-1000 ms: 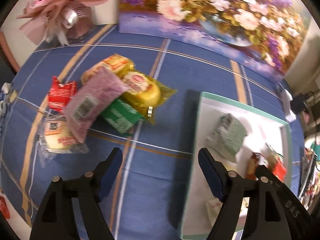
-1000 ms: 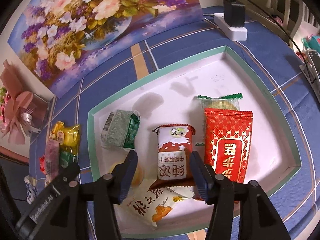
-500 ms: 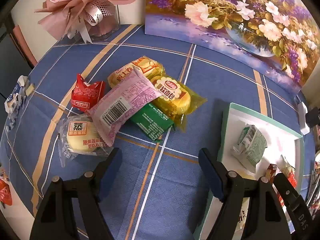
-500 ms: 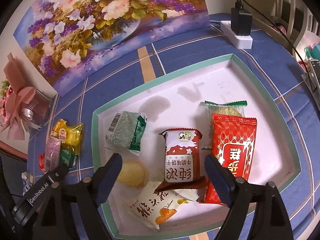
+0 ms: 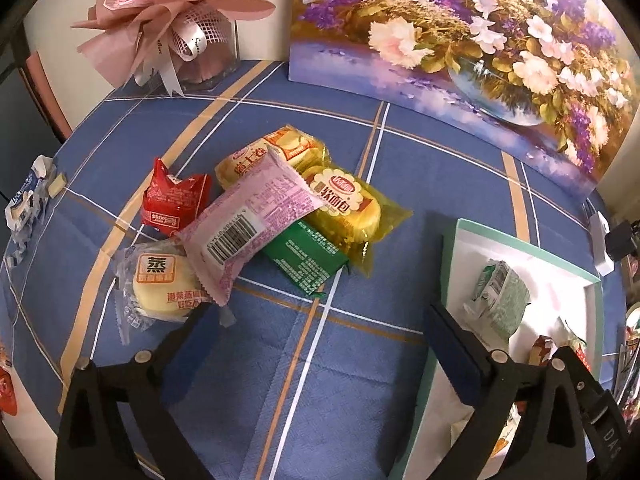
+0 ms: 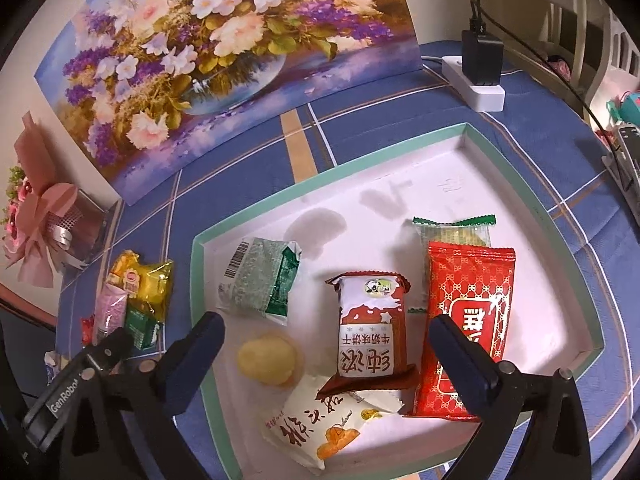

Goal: Organize snacks
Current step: 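Grasp the pink wrapped bread with the right gripper while the left moves to the clear-wrapped bun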

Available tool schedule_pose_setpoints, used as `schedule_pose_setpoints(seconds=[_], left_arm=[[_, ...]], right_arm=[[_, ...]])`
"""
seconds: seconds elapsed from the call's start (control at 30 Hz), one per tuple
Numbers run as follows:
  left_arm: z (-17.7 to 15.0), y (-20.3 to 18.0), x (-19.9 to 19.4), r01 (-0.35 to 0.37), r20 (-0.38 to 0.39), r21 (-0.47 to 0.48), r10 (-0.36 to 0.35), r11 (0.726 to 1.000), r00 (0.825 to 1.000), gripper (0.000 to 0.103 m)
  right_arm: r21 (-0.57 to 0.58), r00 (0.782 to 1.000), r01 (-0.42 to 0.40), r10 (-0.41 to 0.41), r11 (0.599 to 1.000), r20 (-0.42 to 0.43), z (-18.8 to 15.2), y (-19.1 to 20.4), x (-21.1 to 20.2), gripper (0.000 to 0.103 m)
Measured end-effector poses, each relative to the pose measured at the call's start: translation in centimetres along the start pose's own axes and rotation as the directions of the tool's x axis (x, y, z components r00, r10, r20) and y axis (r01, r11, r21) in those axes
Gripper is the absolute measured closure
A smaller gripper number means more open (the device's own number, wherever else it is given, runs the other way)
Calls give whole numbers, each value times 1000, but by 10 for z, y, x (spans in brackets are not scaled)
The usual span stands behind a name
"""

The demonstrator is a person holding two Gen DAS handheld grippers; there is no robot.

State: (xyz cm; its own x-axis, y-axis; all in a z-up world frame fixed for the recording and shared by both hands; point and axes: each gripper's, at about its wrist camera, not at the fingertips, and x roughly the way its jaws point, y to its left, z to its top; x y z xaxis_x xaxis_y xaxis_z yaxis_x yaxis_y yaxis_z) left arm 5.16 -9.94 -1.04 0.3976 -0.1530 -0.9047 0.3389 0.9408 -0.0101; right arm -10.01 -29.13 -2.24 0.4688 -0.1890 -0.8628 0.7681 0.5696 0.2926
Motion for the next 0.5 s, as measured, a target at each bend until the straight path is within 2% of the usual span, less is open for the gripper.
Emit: schedule_pose_setpoints(seconds=[0.23, 0.33, 0.5], left_arm=[[7, 19, -3, 23, 5, -57, -23, 998, 1000, 2], [12, 31, -8, -14, 22, -67, 16, 998, 1000, 2], [21, 51, -14, -83, 42, -73, 87, 994, 995, 2]], right_arm=[[3, 1000, -6, 6, 1000, -17, 0, -1, 0, 0], [6, 1000, -25, 25, 1000, -10, -1, 1, -3, 0], [8, 1000, 0, 0, 1000, 5, -3, 5, -8, 0]])
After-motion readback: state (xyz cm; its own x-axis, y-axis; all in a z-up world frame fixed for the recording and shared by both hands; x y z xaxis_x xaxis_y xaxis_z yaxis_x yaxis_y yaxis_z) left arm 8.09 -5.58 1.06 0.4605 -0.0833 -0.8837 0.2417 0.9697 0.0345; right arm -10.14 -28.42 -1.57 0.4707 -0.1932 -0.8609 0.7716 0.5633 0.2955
